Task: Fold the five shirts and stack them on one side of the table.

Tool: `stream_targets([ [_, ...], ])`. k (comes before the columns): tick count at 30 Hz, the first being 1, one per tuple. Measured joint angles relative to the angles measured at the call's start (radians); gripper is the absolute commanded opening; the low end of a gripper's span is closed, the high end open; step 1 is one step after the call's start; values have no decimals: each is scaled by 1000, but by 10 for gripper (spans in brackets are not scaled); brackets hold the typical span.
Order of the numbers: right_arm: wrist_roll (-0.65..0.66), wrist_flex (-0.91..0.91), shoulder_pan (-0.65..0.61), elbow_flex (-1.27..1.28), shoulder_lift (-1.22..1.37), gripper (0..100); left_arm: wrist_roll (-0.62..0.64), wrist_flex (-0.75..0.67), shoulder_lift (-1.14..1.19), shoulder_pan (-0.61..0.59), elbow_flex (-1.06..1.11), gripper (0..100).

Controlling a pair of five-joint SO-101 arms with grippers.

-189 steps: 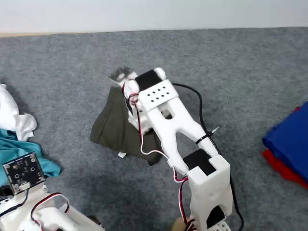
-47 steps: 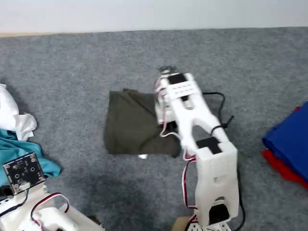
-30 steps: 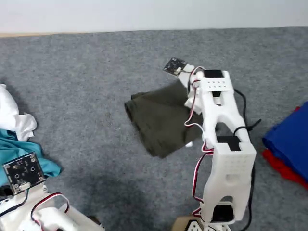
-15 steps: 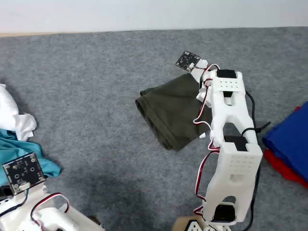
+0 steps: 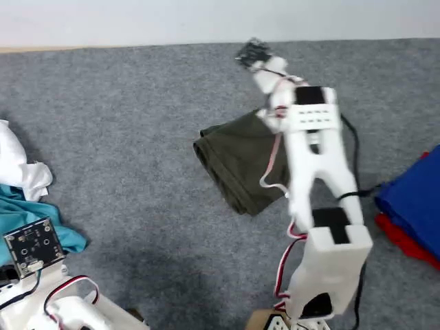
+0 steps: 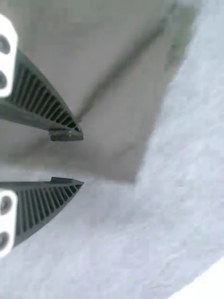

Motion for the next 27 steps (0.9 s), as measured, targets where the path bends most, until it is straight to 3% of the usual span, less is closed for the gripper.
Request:
stream_targets([
  [5, -255, 5, -158, 0, -2, 157, 0, 0, 0, 0, 0, 3],
  [11, -460, -48, -261, 0, 60, 306, 0, 0, 0, 0, 0, 3],
  [13, -520, -69, -272, 0, 87, 309, 0, 0, 0, 0, 0, 3],
  [23, -571, -195, -287, 0, 195, 256, 0, 0, 0, 0, 0, 3],
  [27, -680, -181, -287, 0, 193, 258, 0, 0, 0, 0, 0, 3],
])
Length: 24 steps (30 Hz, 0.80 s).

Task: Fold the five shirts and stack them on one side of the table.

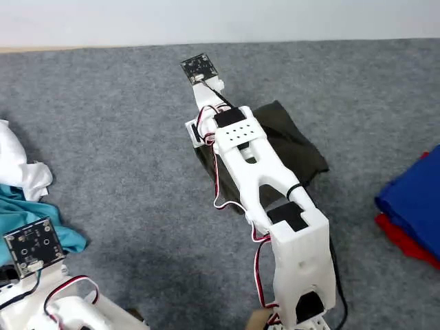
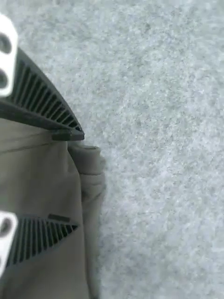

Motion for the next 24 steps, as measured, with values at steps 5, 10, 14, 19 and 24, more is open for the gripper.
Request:
stream_targets([
  [5, -127, 157, 29, 0, -81, 257, 0, 0, 0, 0, 0, 3],
  [10, -195, 350, 78, 0, -190, 257, 0, 0, 0, 0, 0, 3],
  [14, -207, 488, 130, 0, -258, 258, 0, 0, 0, 0, 0, 3],
  [19, -305, 684, 166, 0, -318, 258, 0, 0, 0, 0, 0, 3],
  [24, -537, 830, 226, 0, -334, 258, 0, 0, 0, 0, 0, 3],
])
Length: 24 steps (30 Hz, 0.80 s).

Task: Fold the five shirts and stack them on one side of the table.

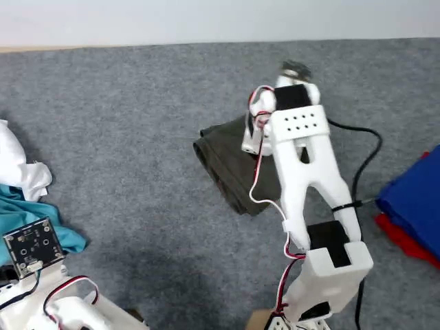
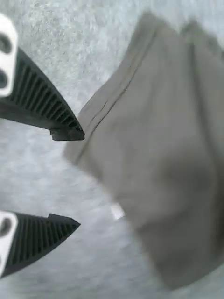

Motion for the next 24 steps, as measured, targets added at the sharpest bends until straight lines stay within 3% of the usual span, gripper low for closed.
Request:
stream_targets([
  [8, -107, 23, 38, 2, -80, 259, 0, 0, 0, 0, 0, 4],
  [15, -178, -5, 38, 149, -104, 259, 0, 0, 0, 0, 0, 5],
  [24, -210, -390, 37, 428, -104, 259, 0, 0, 0, 0, 0, 5],
])
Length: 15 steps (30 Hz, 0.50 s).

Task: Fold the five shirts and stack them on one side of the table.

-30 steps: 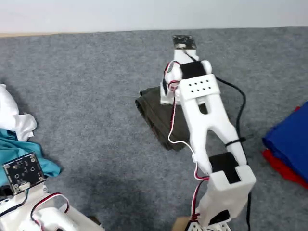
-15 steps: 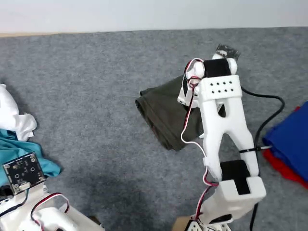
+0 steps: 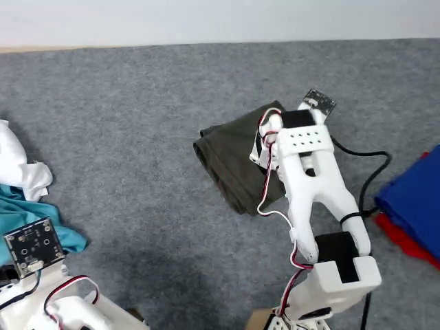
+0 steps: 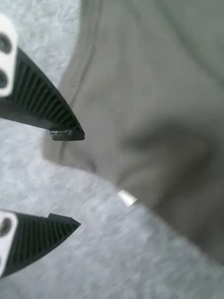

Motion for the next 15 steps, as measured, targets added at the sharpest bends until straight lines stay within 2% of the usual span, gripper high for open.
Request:
stream_targets([
  [10, -2, -330, -2, 184, 0, 259, 0, 0, 0, 0, 0, 5],
  [15, -12, -362, 0, 209, 0, 259, -52, 0, 0, 0, 0, 5],
])
